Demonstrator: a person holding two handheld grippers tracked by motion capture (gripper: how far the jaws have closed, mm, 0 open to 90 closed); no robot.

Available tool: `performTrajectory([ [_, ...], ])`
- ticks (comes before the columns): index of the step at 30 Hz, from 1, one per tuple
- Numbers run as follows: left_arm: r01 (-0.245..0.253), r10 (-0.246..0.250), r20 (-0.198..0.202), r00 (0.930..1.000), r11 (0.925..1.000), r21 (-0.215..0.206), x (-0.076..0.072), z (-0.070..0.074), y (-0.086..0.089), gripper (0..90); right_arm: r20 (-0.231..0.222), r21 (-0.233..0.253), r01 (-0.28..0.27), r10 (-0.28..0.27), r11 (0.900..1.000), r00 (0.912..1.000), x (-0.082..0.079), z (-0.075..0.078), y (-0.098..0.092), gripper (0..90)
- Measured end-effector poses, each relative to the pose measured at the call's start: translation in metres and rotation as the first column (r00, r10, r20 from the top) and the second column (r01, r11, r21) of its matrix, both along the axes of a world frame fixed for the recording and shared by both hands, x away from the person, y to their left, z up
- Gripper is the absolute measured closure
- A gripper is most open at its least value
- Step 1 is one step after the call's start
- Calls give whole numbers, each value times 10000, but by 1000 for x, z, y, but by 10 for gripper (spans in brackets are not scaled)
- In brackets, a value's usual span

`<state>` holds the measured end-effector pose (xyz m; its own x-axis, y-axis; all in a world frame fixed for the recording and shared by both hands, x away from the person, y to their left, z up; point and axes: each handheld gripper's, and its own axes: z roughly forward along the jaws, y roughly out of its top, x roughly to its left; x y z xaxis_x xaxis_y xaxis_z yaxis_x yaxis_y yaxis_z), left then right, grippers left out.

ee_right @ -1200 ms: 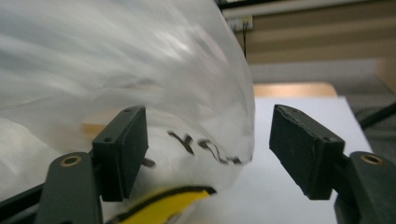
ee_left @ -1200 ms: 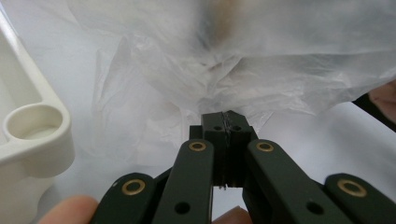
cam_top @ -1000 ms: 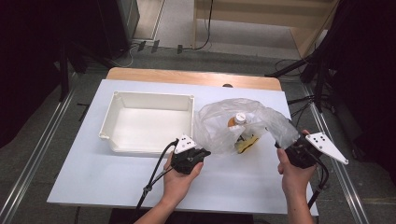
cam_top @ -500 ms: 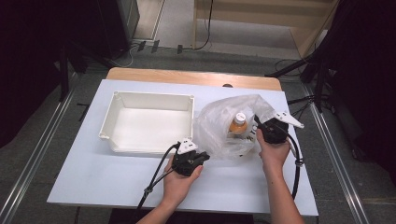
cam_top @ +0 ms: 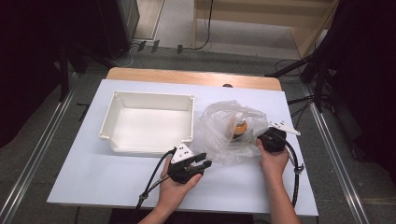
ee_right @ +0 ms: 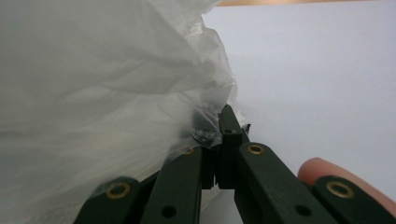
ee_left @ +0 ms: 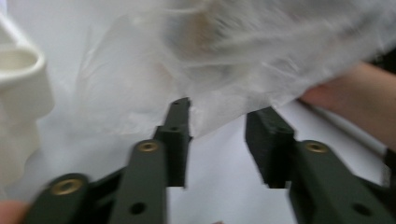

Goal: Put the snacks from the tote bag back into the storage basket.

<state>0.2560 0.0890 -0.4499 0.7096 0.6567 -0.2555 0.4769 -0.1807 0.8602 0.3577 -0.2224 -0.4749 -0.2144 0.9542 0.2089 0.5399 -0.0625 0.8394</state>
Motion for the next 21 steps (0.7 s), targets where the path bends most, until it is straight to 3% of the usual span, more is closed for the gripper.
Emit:
performTrajectory([
  [4, 61, -56, 412, 9991, 9999, -106, -8, 8, 4, 389, 418, 341, 42, -56, 9994, 9991, -9, -1, -3, 898],
  [5, -35, 43, 541, 9985, 9999, -153, -9, 10, 7, 389, 418, 341, 42, -56, 9994, 9991, -9, -1, -3, 898],
  [6, -127, 140, 632, 9979, 9997, -213, -11, 12, 9, 297, 582, 241, -10, -4, 9997, 9983, -12, -1, -1, 892],
  [9, -453, 517, 1166, 9918, 9974, -568, -16, 24, 14, 216, 657, -36, -67, 70, 10000, 9978, -12, -2, 2, 890],
  [11, -488, 563, 1280, 9902, 9970, -607, -18, 28, 13, 170, 689, -65, -50, 55, 10000, 9976, -12, -2, 3, 890],
  [12, -495, 586, 1539, 9863, 9968, -624, -20, 36, 10, 142, 646, -41, -68, 70, 10000, 9979, -12, -2, 2, 889],
  [18, -245, 353, 2065, 9778, 9982, -543, -19, 54, -5, 135, 659, 115, -91, 83, 9999, 9978, -12, -2, 1, 886],
  [21, -481, 532, 2377, 9699, 9985, -274, -12, 61, -17, 136, 723, -77, -146, 152, 9999, 9973, -13, -2, 3, 884],
])
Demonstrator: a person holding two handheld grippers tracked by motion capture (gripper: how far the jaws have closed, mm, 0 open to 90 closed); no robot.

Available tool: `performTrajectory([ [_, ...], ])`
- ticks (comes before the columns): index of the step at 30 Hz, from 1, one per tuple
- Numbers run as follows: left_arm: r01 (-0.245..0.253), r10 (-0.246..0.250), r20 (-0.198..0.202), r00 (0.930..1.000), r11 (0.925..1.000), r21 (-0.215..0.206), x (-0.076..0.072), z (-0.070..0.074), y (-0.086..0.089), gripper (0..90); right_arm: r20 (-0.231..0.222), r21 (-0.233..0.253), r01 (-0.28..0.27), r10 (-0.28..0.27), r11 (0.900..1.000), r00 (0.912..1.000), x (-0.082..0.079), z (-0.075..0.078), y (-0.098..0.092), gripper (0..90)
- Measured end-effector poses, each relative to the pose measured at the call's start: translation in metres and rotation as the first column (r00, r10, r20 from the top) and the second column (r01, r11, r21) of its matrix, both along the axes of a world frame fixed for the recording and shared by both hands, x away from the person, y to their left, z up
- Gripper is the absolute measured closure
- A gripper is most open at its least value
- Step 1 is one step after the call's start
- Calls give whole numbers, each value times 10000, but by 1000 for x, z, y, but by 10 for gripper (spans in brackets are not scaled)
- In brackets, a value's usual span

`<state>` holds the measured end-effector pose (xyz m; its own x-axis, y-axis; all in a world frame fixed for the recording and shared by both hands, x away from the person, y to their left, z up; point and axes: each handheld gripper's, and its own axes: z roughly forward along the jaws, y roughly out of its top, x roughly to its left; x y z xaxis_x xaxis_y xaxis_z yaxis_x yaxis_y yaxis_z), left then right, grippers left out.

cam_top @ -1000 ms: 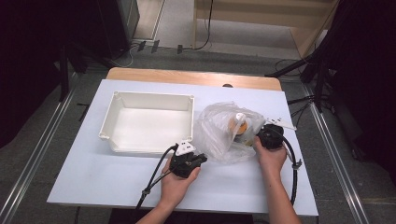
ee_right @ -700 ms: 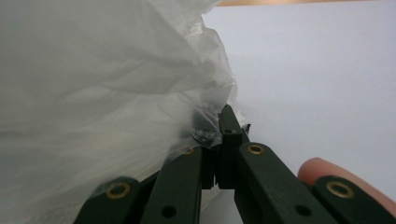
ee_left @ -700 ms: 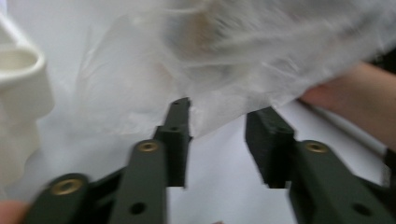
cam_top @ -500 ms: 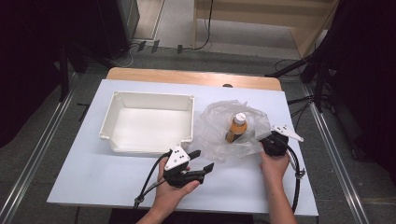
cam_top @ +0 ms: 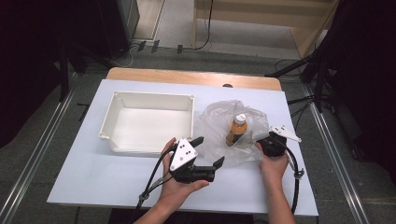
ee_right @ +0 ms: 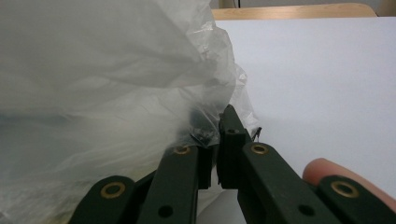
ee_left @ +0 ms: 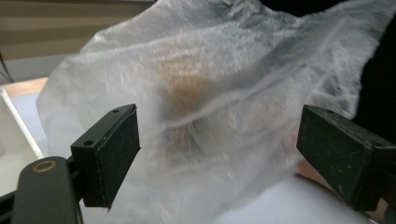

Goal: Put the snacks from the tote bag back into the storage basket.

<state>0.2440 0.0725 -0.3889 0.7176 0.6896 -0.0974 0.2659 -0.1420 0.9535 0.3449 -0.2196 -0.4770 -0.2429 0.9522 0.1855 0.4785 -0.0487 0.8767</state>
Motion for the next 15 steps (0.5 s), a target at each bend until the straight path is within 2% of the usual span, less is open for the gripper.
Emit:
performTrajectory([
  [1, 0, 0, 0, 10000, 10000, 0, 0, 0, 0, 139, 5, -40, -23, 24, 10000, 10000, 0, 0, 0, 882],
  [3, -304, 304, -33, 9995, 9995, 98, 5, 0, -3, 201, 18, 6, -45, 45, 10000, 10000, 0, 0, 0, 879],
  [4, -398, 399, -119, 9991, 9992, 60, 8, -1, -4, 201, 18, 6, -45, 45, 10000, 10000, 0, 0, 0, 879],
  [5, -674, 677, -214, 9975, 9976, 137, 14, -3, -4, 368, -38, 169, 14, -14, 9999, 10000, 0, 0, -1, 879],
  [6, -674, 677, -214, 9975, 9976, 137, 14, -3, -4, 448, -38, 169, 14, -14, 9999, 10000, 0, 0, -1, 879],
  [7, -878, 885, -376, 9954, 9959, 220, 19, -7, -5, 539, -49, 233, 18, -17, 9997, 10000, 0, 0, -1, 879],
  [8, -878, 885, -376, 9954, 9959, 220, 19, -7, -5, 600, -18, 231, 4, -4, 9997, 10000, 0, 0, -1, 879],
  [9, -886, 901, -640, 9939, 9957, 253, 23, -11, -5, 663, 7, 192, -11, 11, 9998, 10000, 0, 0, -1, 879],
  [10, -886, 901, -640, 9939, 9957, 253, 23, -11, -5, 721, 7, 192, -11, 11, 9998, 10000, 0, 0, -1, 879],
  [11, -844, 862, -777, 9932, 9961, 262, 25, -12, -5, 721, 10, 187, -9, 9, 9998, 10000, -1, 0, -1, 878],
  [13, -837, 866, -1116, 9900, 9960, 304, 30, -18, -5, 891, 43, 253, -7, 6, 9997, 10000, -1, 0, -2, 879],
  [15, -847, 895, -1263, 9879, 9955, 424, 33, -23, -6, 900, 148, 278, 26, -30, 9996, 9999, -2, 1, -2, 879],
])
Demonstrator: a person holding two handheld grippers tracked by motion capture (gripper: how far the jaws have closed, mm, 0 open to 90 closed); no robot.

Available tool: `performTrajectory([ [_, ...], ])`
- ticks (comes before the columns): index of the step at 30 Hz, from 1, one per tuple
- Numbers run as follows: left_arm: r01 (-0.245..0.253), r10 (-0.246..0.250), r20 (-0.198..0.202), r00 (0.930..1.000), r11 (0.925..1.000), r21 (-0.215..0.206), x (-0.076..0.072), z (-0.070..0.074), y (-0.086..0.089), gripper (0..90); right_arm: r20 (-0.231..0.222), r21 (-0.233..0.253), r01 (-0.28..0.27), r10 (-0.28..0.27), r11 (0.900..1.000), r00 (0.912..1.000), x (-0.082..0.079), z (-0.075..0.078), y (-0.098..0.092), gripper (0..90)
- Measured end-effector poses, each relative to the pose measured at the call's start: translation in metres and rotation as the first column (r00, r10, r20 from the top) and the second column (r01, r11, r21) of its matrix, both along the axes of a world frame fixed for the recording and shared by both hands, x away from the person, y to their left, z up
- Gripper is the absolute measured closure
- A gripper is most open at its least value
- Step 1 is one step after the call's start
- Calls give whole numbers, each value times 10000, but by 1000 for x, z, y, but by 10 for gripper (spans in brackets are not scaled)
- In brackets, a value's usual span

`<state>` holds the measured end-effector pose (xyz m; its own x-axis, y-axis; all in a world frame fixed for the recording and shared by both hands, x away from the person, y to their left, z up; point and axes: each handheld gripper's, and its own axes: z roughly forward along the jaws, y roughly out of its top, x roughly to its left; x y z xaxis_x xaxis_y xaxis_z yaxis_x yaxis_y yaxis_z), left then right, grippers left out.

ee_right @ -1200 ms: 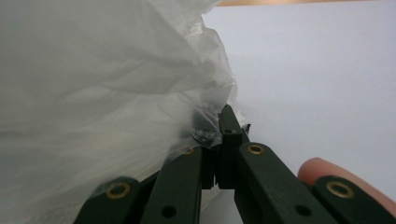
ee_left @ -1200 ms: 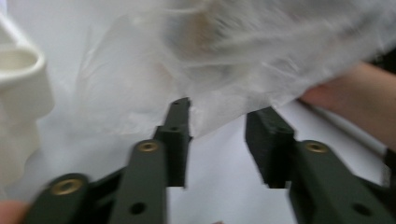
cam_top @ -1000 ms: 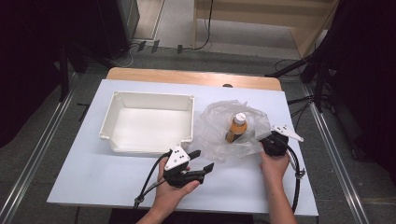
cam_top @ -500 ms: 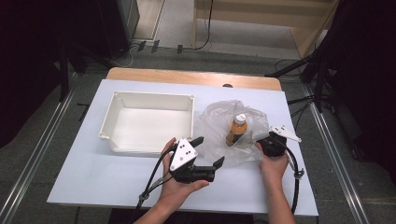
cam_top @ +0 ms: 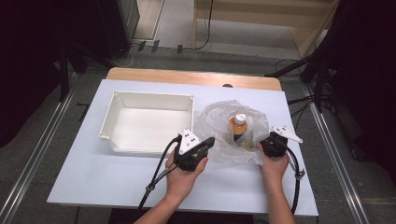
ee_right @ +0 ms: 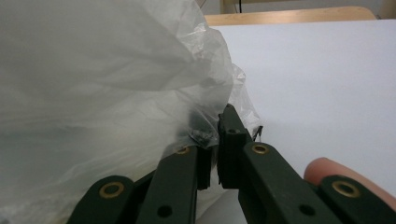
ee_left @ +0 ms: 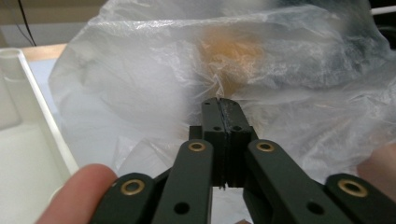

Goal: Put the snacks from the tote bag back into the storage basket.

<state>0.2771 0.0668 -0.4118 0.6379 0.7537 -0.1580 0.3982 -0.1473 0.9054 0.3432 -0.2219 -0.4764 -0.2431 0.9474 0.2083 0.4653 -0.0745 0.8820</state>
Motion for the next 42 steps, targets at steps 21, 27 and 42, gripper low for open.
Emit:
performTrajectory([
  [21, -573, 783, -1849, 9796, 9916, 1164, 24, -55, -13, 900, 1320, 569, -478, 399, 9972, 9904, -24, 22, -10, 430],
  [27, -564, 803, -1997, 9766, 9908, 1227, 24, -57, -12, 900, 1892, 624, -528, 402, 9966, 9811, -33, 37, -16, 313],
  [42, -200, 213, -342, 9992, 9991, 365, 1, -28, -8, 610, 2966, 966, -1197, 862, 9881, 9511, -48, 79, -12, 770],
])
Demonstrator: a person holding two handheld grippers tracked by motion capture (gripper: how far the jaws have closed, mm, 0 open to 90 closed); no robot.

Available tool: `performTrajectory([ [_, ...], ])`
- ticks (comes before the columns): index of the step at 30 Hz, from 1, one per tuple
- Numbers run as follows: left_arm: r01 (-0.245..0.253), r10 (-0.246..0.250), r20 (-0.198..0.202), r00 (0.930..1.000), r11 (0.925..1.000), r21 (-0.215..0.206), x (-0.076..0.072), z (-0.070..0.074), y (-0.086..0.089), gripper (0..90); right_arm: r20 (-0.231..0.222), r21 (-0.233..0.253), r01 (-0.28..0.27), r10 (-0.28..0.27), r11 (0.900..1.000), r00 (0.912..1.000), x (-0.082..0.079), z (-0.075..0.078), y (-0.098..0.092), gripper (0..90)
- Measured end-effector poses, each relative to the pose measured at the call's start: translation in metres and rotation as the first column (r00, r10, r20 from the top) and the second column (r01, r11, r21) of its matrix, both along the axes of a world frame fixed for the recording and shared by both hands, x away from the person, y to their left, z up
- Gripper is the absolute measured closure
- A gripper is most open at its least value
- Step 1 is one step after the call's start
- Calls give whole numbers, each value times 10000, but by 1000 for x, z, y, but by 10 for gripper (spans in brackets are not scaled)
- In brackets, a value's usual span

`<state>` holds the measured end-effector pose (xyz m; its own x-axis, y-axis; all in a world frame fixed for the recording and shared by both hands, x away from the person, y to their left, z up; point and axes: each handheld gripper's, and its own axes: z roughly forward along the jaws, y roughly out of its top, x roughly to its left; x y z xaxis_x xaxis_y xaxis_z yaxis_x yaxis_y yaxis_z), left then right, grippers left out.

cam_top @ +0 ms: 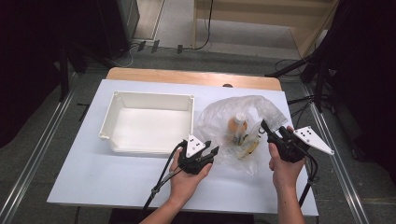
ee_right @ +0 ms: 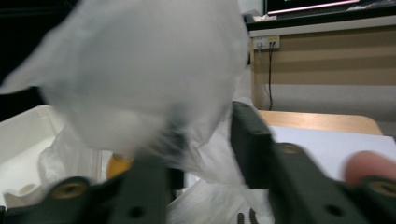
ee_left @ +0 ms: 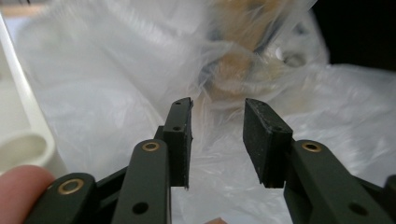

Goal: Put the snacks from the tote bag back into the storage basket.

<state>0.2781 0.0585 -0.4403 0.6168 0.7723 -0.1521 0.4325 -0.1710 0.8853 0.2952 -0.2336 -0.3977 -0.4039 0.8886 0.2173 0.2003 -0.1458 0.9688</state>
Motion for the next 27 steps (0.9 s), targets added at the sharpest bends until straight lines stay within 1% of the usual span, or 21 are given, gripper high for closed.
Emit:
performTrajectory([
  [1, -60, 64, 282, 9996, 9999, -152, -3, 9, 1, 590, 2, 70, -33, 33, 10000, 10000, 1, 0, 0, 804],
  [3, -125, 137, 484, 9987, 9996, -247, -5, 17, 3, 516, -19, 143, -143, 144, 9998, 9999, 2, 1, 2, 858],
  [4, -125, 137, 484, 9987, 9996, -247, -5, 17, 3, 477, -18, 71, -161, 162, 9998, 9999, 3, 0, 4, 871],
  [5, -218, 243, 703, 9972, 9991, -368, -7, 26, 4, 428, -29, 2, -226, 226, 9997, 9997, 3, 0, 6, 874],
  [6, -218, 243, 703, 9972, 9991, -368, -7, 26, 4, 399, -29, 2, -226, 226, 9997, 9997, 3, 0, 6, 874],
  [7, -164, 202, 837, 9963, 9988, -451, -9, 32, 3, 399, -20, -59, -303, 303, 9995, 9995, 3, 0, 8, 874],
  [9, -22, 71, 948, 9955, 9987, -516, -11, 38, 0, 327, -26, -155, -371, 370, 9992, 9993, 4, 0, 12, 874],
  [11, 278, -220, 974, 9950, 9979, -592, -12, 43, -4, 262, -46, -87, -461, 461, 9989, 9989, 5, 0, 15, 874],
  [12, 384, -317, 1017, 9943, 9971, -650, -13, 45, -7, 204, -36, -94, -511, 511, 9987, 9987, 5, 0, 17, 874],
  [13, 400, -336, 1050, 9939, 9974, -596, -13, 46, -11, 204, -36, -94, -511, 511, 9987, 9987, 5, 0, 17, 874],
  [14, 383, -317, 1067, 9938, 9974, -603, -13, 47, -13, 163, -28, -113, -572, 571, 9983, 9984, 6, 0, 19, 874],
  [17, 350, -277, 1070, 9939, 9971, -674, -10, 51, -23, 138, -42, -221, -754, 753, 9969, 9972, 6, -2, 22, 876],
  [18, 304, -230, 1080, 9939, 9973, -674, -10, 52, -25, 138, -42, -221, -754, 753, 9969, 9972, 6, -2, 22, 876],
  [19, 21, 52, 1417, 9899, 9987, -511, -11, 56, -31, 138, -74, -274, -858, 857, 9959, 9963, 6, -3, 24, 876],
  [20, -165, 221, 1599, 9869, 9992, -367, -11, 57, -34, 141, -75, -287, -898, 897, 9955, 9959, 6, -3, 25, 876],
  [21, -165, 221, 1599, 9869, 9992, -367, -11, 57, -34, 143, -75, -287, -898, 897, 9955, 9959, 6, -3, 25, 876],
  [23, -406, 423, 1521, 9875, 9991, -140, -7, 59, -39, 148, -106, -328, -1020, 1017, 9942, 9948, 6, -4, 27, 875],
  [24, -607, 592, 1418, 9881, 9981, 62, -1, 58, -42, 207, -128, -364, -1081, 1077, 9935, 9941, 7, -6, 28, 876],
  [25, -748, 710, 1422, 9873, 9970, 214, 2, 58, -42, 278, -144, -376, -1124, 1120, 9929, 9936, 7, -6, 28, 875],
  [26, -880, 822, 1507, 9852, 9956, 321, 4, 56, -42, 404, -171, -383, -1150, 1144, 9926, 9933, 7, -7, 28, 875],
  [27, -880, 822, 1507, 9852, 9956, 321, 4, 56, -42, 522, -171, -383, -1150, 1144, 9926, 9933, 7, -7, 28, 875],
])
